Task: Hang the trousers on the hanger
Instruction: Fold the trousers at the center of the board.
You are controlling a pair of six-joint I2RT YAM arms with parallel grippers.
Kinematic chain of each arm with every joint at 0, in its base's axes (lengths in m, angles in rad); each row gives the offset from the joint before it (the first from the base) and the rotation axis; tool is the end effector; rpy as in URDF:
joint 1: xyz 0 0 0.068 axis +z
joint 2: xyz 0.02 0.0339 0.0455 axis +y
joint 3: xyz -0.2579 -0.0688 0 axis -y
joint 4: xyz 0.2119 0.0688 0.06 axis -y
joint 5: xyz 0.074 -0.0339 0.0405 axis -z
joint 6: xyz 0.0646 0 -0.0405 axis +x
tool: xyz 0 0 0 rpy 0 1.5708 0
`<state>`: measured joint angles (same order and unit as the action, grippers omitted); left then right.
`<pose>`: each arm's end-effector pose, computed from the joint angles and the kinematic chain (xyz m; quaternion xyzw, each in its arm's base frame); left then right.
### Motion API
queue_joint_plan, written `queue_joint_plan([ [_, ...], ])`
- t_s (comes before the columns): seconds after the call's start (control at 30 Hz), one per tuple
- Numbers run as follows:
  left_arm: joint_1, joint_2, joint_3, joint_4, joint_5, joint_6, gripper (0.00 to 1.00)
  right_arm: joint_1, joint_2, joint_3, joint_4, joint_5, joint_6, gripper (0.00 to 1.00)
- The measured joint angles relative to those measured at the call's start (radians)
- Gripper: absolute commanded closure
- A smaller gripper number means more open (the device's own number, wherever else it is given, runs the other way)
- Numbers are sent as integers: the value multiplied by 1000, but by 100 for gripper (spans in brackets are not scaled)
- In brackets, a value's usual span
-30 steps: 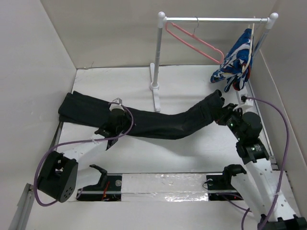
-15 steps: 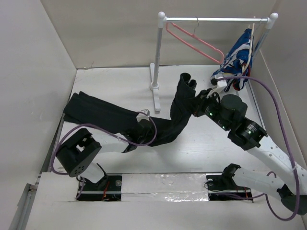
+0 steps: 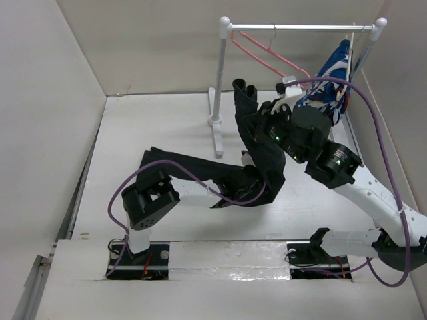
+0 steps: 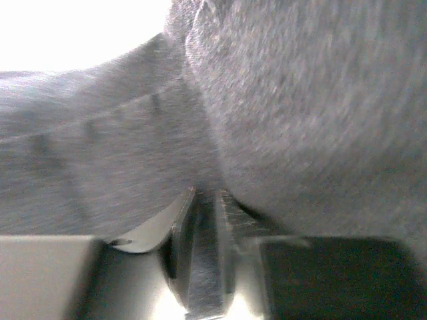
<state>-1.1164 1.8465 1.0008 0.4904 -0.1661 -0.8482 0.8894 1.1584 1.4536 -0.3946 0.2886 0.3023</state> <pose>0.1873 -0.3590 0.1950 0.0624 0.8171 -0.4355 0.3725 0.1637 0.1726 0.4553 -0.1199 0.7302 0.2845 0.6095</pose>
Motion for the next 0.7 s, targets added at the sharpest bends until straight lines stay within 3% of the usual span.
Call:
queue_joint_plan([
  [0.07,-11,-16,9,-1,-13,2,67,-12,12,30,-1,-2,-4,100],
  [0.1,-11,-34,-6,3,-18,4,48,-16,16,41,0,-3,-6,100],
  [0.13,-6,-68,-37,1,-21,11,42,-19,19,47,3,-6,-8,100],
  [0.23,55,-239,-182,-31,-38,25,39,-30,26,52,14,-23,-11,100],
  [0.4,255,-679,-370,-150,-109,48,39,-61,85,60,40,-68,-10,100],
  [0.57,467,-1112,-396,-291,-136,79,40,-55,248,134,71,-94,-10,100],
  [0.7,607,-1324,-363,-426,-130,113,40,4,441,248,89,-90,-7,100],
])
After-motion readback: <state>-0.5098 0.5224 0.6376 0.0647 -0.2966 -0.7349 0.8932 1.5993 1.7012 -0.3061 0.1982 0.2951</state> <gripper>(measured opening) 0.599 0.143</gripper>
